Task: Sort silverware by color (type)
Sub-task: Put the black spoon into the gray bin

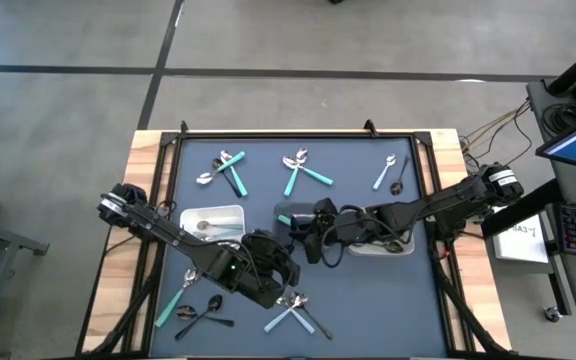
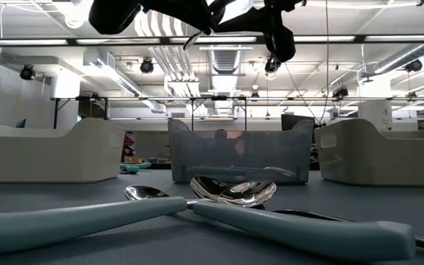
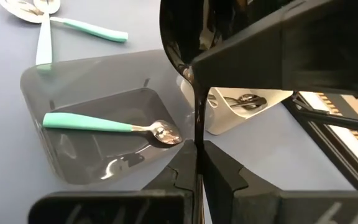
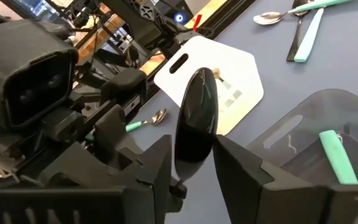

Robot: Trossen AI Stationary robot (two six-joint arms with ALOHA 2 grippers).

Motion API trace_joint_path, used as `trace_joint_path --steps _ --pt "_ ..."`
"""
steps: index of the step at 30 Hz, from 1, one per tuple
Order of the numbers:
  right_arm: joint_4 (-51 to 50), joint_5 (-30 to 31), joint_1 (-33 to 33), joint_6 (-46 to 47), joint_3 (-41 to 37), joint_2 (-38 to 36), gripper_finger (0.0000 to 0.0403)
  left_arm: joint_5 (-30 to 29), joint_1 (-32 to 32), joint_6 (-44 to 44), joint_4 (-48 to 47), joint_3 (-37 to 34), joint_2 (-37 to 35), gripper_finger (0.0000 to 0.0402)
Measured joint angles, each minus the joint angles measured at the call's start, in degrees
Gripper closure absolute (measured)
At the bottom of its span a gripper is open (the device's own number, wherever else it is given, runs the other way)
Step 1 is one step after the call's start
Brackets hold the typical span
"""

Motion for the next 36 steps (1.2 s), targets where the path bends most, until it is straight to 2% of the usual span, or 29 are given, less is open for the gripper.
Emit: trace_joint_path --steps 11,17,27,31,36 --pt "-1.42 -0.04 -0.02 -1.54 0.0 -0.11 0.0388 0.4 0.74 5.23 4.69 -0.04 0.11 0.0401" --pt "-2.97 -0.46 -0.85 -2.67 0.04 -0.24 0.0391 1.61 0.89 5.21 4.51 -0.04 0.13 0.0397" --pt "-11.03 -2.32 -2.27 -4.04 0.0 -2.37 0.0393 2.67 0.97 4.9 3.08 -0.04 0.0 0.0363" --pt "-18.67 -1.87 -3.94 -4.74 -0.11 -4.4 0.0393 2.78 0.94 6.22 2.77 -0.04 0.0 0.0349" --pt "-30.88 -1.53 -6.5 -6.42 -0.09 -10.6 0.0393 2.87 0.93 6.33 1.96 -0.04 0.0 0.0339"
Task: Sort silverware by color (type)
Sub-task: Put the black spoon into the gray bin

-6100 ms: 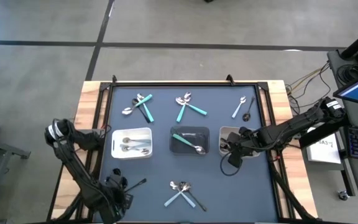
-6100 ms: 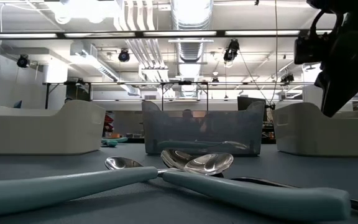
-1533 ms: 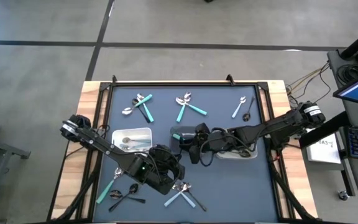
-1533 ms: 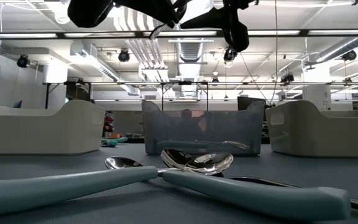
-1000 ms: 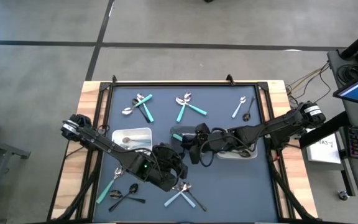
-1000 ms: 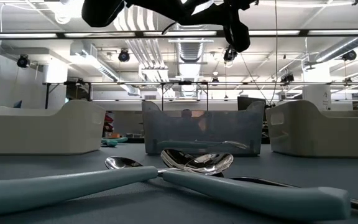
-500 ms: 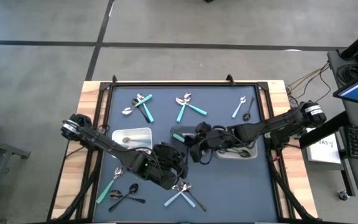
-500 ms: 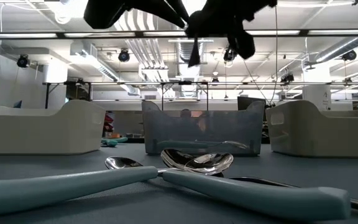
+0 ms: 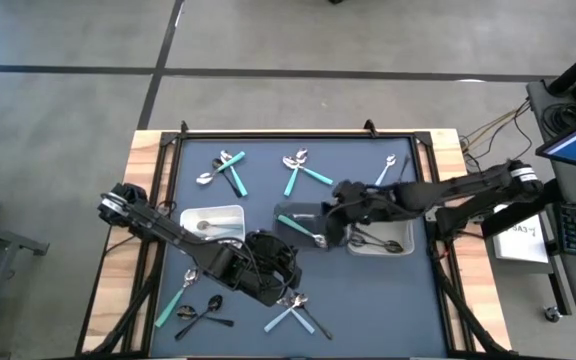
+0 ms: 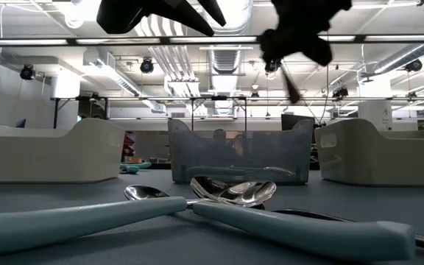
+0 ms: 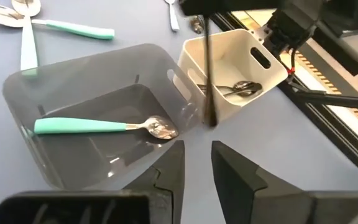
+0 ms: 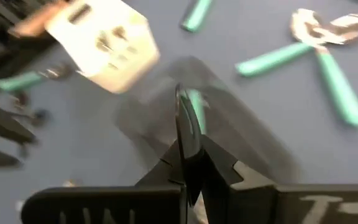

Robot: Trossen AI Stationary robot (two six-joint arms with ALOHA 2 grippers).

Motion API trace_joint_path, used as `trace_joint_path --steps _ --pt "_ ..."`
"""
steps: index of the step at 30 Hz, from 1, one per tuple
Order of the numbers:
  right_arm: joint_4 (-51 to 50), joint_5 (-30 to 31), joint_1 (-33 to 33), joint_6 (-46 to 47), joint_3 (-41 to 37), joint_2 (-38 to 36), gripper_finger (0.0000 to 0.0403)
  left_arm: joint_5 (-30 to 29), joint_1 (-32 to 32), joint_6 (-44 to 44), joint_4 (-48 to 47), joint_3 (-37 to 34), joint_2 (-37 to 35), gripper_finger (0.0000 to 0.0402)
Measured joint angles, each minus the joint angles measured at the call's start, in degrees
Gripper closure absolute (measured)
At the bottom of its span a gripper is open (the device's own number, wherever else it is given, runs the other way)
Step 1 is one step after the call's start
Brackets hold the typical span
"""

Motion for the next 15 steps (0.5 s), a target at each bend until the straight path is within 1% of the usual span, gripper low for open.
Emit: trace_joint_path --steps 2,8,11,15 --pt "-5.91 0.21 -0.89 -0.35 0.0 -2.58 0.0393 0.02 0.0 0.0 -0.76 0.0 -0.06 0.0338" --pt "-24.52 4.17 -2.13 -0.15 0.0 -8.71 0.0394 1.07 0.01 0.0 -4.11 0.02 -1.1 0.0338" --pt "-32.88 6.22 -2.13 0.59 0.0 -9.62 0.0394 1.16 0.45 -0.01 -6.57 0.02 -2.02 0.0338" --pt "-39.36 7.43 -2.13 1.98 -1.13 -9.25 0.0394 1.07 1.53 -0.01 -10.07 0.02 -3.72 0.0338"
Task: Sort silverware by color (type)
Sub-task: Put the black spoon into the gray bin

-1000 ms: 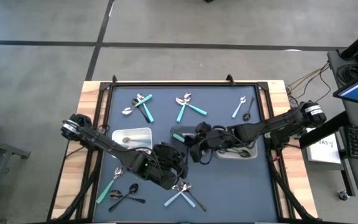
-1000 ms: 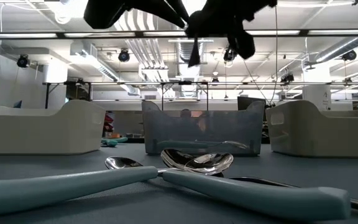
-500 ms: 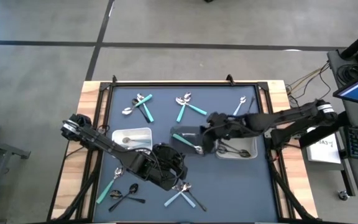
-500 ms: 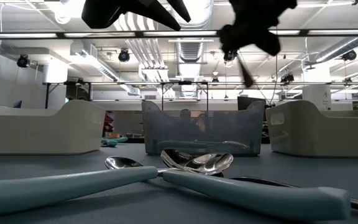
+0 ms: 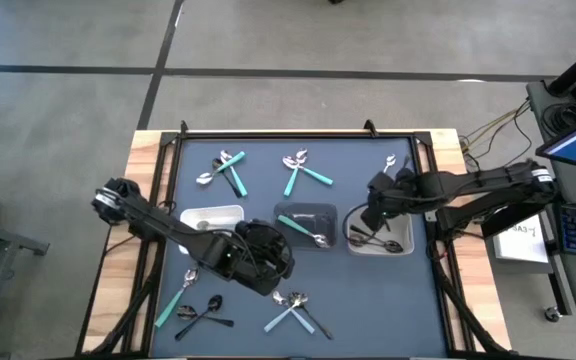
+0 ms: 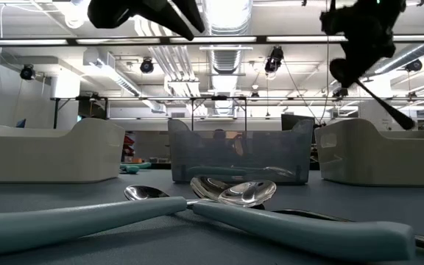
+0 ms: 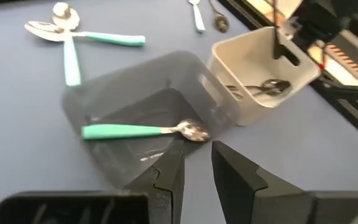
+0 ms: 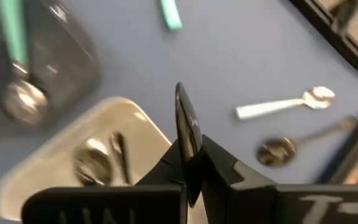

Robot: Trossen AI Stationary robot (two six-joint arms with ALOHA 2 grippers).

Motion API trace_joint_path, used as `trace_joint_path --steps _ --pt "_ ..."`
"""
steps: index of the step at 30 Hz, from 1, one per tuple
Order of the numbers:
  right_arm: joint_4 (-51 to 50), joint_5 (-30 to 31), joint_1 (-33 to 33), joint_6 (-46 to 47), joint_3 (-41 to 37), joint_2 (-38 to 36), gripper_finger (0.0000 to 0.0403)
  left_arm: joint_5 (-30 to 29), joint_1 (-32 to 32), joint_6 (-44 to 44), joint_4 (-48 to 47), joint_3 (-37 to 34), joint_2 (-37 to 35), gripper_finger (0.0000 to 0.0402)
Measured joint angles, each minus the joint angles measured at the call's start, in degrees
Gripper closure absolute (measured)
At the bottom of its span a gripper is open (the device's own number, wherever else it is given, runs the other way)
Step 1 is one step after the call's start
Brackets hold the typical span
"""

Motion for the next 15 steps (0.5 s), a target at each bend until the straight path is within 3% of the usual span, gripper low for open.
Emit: trace_joint_path --steps 15 --pt "-1.16 -3.11 0.14 -0.13 -5.53 8.28 0.0394 -0.15 2.3 -0.02 -12.77 0.0 -5.25 0.0338"
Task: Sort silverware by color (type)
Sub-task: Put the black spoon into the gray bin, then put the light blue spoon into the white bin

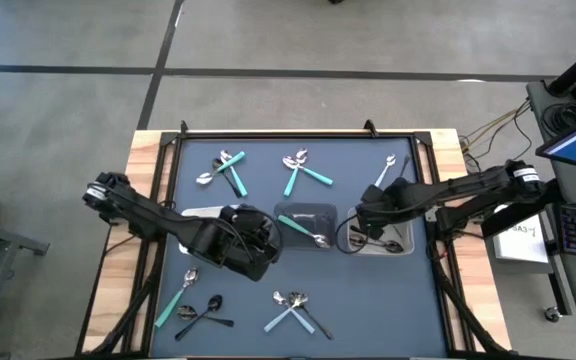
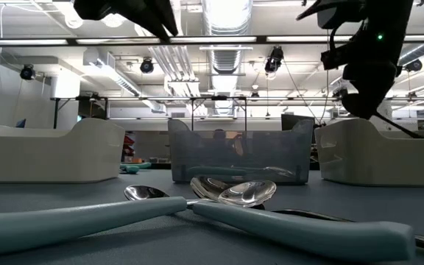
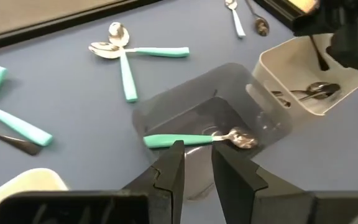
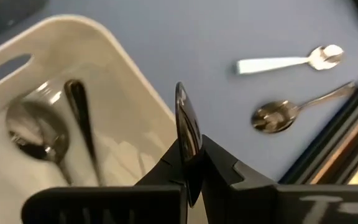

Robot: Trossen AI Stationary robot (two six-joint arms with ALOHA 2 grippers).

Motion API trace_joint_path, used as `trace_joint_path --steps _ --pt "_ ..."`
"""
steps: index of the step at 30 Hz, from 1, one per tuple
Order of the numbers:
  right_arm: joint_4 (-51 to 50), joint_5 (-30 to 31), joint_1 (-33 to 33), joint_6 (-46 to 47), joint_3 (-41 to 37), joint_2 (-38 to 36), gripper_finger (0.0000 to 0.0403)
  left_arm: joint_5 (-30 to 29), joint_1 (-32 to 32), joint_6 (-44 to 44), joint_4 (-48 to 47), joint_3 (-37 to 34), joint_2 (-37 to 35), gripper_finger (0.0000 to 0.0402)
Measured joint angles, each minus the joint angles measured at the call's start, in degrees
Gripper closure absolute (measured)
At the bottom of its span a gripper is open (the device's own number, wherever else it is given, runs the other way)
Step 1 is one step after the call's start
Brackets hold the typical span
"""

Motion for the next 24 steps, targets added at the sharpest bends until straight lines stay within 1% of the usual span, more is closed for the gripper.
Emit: trace_joint_path --steps 4,6,10,14,16,18,21,24 --pt "0.09 -4.48 0.01 0.14 0.0 0.2 0.0387 0.21 -0.02 0.0 -3.45 0.0 -0.99 0.0338" --pt "0.04 -6.07 0.01 0.77 0.0 0.13 0.0377 1.67 -0.08 0.04 -4.98 0.0 -1.46 0.0338" --pt "0.18 -7.43 0.01 3.05 0.02 -0.18 0.0351 5.39 -0.18 0.05 -6.48 0.0 -2.07 0.0338" --pt "0.41 -8.05 0.04 3.74 0.02 -0.26 0.0321 6.63 -0.6 0.46 -6.42 0.0 -2.18 0.0338" --pt "0.66 -9.28 0.04 5.5 0.02 -0.26 0.0309 7.48 -0.91 0.46 -6.37 0.0 -2.18 0.0338" --pt "2.44 -11.85 0.3 6.43 0.02 -0.26 0.0302 8.5 -1.28 0.39 -6.35 0.0 -2.18 0.0338" --pt "7.86 -16.86 1.86 6.63 0.02 -0.26 0.0298 9.07 -2.35 0.09 -6.31 0.0 -2.18 0.0338" --pt "12.84 -17.99 4.31 8.42 0.05 -0.24 0.0301 9.72 -3.6 0.04 -6.34 0.0 -2.18 0.0338"
